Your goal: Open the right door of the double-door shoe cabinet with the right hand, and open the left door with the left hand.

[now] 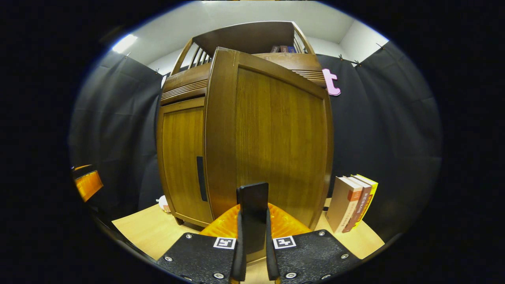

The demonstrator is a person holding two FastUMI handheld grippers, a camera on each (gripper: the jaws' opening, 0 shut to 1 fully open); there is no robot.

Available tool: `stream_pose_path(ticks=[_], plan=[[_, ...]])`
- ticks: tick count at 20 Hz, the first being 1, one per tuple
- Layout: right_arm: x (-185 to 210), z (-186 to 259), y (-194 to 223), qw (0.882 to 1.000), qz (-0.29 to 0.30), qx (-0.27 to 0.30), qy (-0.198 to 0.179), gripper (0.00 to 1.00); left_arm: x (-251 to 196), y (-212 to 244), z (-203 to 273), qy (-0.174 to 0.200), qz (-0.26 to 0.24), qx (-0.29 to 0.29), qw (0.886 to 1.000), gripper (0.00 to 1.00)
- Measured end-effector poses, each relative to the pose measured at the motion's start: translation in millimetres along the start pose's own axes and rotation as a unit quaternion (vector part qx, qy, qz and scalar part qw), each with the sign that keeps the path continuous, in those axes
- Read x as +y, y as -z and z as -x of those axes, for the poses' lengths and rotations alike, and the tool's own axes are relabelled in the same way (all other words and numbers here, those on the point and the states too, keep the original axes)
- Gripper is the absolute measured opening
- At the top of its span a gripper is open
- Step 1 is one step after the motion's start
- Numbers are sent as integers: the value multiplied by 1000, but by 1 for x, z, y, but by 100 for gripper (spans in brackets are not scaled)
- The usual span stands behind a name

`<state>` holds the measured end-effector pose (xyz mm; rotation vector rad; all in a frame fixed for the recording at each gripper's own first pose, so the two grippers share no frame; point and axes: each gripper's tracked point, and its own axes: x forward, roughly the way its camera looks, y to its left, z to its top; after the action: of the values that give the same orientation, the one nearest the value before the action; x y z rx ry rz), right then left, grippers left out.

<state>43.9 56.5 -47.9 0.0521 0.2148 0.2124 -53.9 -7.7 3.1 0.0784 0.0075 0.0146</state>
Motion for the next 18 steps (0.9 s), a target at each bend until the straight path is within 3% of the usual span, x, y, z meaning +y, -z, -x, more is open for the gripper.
stream_pose_path(ticks=[1,4,5,13,15,16,18], plan=[[-7,7,1,1000,1,-2,11,20,-4,0,-1,3,0,0,1000,94],[-34,19,2,999,12,-5,41,24,-16,-5,1,12,0,-6,1000,97],[-40,23,2,999,10,-7,47,20,-20,-4,2,16,0,-6,1000,96],[-87,49,-1,998,-12,-17,62,10,-39,0,-4,24,-2,-4,1000,94],[-99,53,0,998,-15,-16,57,12,-38,1,-4,18,-5,-2,1000,94],[-105,55,0,998,-14,-17,53,6,-39,2,-5,16,-6,-2,1000,94],[-118,59,-2,998,-13,-20,51,6,-42,1,-5,13,-7,-2,1000,94]])
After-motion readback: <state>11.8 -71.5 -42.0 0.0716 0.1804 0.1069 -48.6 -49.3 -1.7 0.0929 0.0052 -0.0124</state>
